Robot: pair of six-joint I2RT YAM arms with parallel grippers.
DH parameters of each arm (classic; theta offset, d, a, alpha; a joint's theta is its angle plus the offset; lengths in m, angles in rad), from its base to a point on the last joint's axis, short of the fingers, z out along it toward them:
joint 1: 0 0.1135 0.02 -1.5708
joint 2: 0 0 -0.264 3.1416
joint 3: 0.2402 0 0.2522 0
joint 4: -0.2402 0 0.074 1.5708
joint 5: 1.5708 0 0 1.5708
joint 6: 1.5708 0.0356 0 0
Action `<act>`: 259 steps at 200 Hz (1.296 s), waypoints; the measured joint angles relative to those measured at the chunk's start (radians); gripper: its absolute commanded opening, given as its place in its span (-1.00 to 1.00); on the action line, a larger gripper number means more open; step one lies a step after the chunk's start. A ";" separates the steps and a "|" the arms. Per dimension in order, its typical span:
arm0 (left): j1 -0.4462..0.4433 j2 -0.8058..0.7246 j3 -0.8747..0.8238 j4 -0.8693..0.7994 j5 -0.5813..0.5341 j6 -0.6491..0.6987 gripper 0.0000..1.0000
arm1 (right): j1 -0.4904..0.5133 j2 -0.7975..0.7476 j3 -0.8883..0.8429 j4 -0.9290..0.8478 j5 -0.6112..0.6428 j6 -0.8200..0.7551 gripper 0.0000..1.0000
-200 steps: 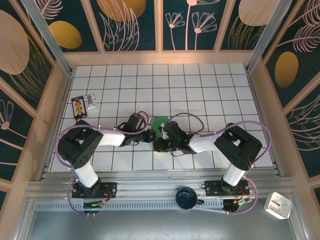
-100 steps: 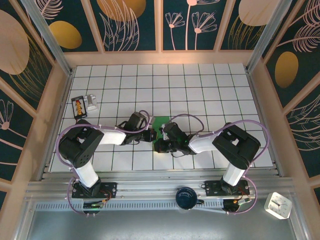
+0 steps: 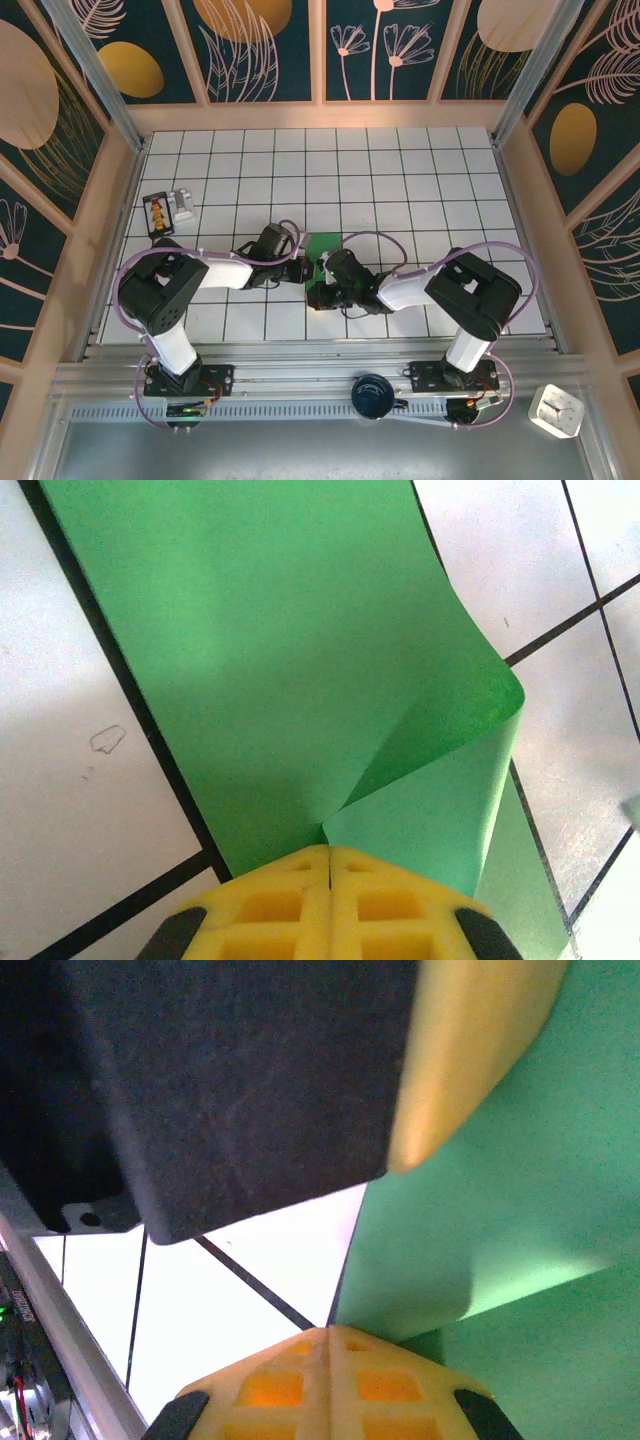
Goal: Fold a paper plane with a square sheet of paper (pick it up from the middle)
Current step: Fold the triangle a second time at the center of the table.
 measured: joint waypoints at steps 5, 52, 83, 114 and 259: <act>0.000 0.001 0.001 0.000 0.000 0.000 -1.00 | 0.002 -0.001 -0.001 0.000 -0.008 0.000 -0.97; 0.000 0.007 0.008 0.000 0.000 0.000 -1.00 | -0.015 -0.071 -0.042 -0.016 -0.084 -0.004 -0.97; 0.000 0.007 0.008 0.000 0.000 0.001 -1.00 | -0.100 -0.128 -0.058 0.016 -0.095 0.011 -0.97; 0.000 0.007 0.008 0.000 0.000 0.004 -1.00 | -0.116 -0.113 -0.041 0.023 -0.094 0.012 -0.96; -0.001 0.016 0.025 -0.008 0.000 0.015 -1.00 | -0.143 0.019 -0.027 0.079 -0.078 0.047 -0.99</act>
